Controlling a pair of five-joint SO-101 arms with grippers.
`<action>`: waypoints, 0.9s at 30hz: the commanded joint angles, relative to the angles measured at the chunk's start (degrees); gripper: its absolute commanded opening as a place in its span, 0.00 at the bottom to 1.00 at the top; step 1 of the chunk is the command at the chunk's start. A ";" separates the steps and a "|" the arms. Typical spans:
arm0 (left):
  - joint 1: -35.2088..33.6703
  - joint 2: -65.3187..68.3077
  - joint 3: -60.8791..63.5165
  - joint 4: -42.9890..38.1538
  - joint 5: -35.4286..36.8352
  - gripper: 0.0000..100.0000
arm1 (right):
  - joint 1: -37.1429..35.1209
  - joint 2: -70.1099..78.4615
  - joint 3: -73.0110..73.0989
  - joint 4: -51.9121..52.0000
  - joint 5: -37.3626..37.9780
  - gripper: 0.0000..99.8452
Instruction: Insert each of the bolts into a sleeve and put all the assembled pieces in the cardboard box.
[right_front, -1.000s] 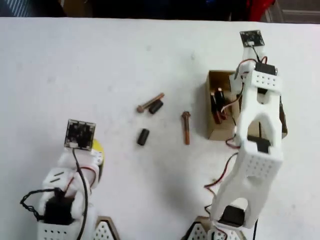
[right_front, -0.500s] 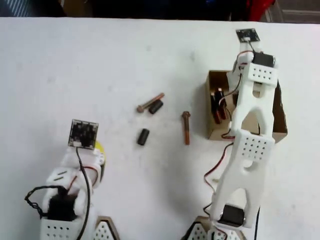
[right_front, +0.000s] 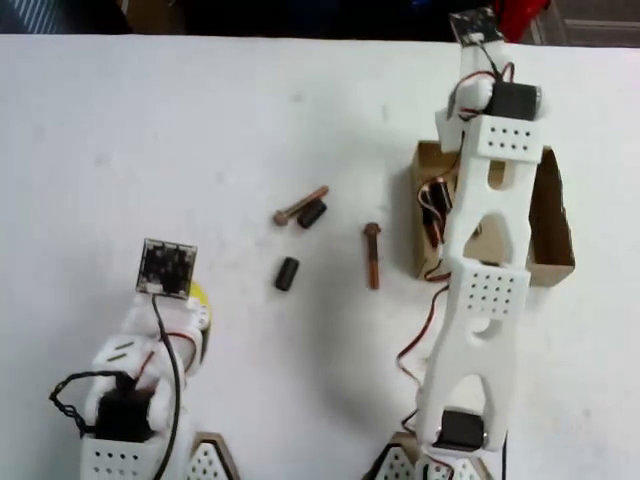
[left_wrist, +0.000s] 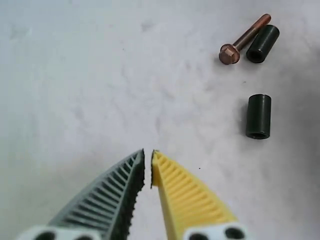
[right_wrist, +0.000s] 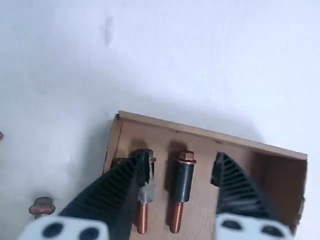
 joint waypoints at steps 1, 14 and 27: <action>-0.40 -0.40 -0.44 -1.49 -0.18 0.07 | -3.47 -1.54 -3.78 1.63 0.18 0.04; -0.40 -0.40 -0.35 -1.49 -0.18 0.07 | -11.47 -12.88 -2.81 1.80 0.09 0.09; -0.40 -0.40 -0.35 -1.41 -0.18 0.07 | -16.75 -33.01 4.40 1.89 0.09 0.04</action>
